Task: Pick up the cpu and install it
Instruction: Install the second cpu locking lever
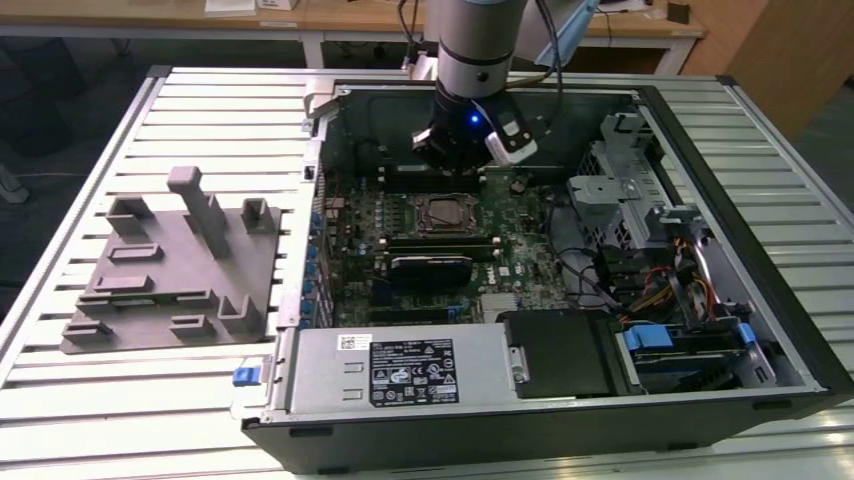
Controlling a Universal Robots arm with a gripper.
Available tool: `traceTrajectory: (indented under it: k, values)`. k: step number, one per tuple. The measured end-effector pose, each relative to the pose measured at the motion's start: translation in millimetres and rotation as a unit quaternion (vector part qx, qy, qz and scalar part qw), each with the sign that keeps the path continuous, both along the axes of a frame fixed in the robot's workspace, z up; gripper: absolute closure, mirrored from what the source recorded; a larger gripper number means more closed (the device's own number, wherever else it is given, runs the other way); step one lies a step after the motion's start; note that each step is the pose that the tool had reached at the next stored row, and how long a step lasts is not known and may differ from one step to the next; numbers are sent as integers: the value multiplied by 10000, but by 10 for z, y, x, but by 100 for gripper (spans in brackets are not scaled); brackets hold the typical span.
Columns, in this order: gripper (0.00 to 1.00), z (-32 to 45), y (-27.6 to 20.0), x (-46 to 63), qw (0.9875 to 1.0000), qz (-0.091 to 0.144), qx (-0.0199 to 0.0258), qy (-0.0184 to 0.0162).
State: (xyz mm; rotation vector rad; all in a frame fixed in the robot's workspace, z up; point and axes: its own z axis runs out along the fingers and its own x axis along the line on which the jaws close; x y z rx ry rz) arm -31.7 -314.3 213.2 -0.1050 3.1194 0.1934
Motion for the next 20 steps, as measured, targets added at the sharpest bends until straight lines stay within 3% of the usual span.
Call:
traceTrajectory:
  k: [15,20]
  values:
    - [89,2,-38,0,10000,-1,-1,0]
    - [89,99,-38,0,10000,0,2,0]
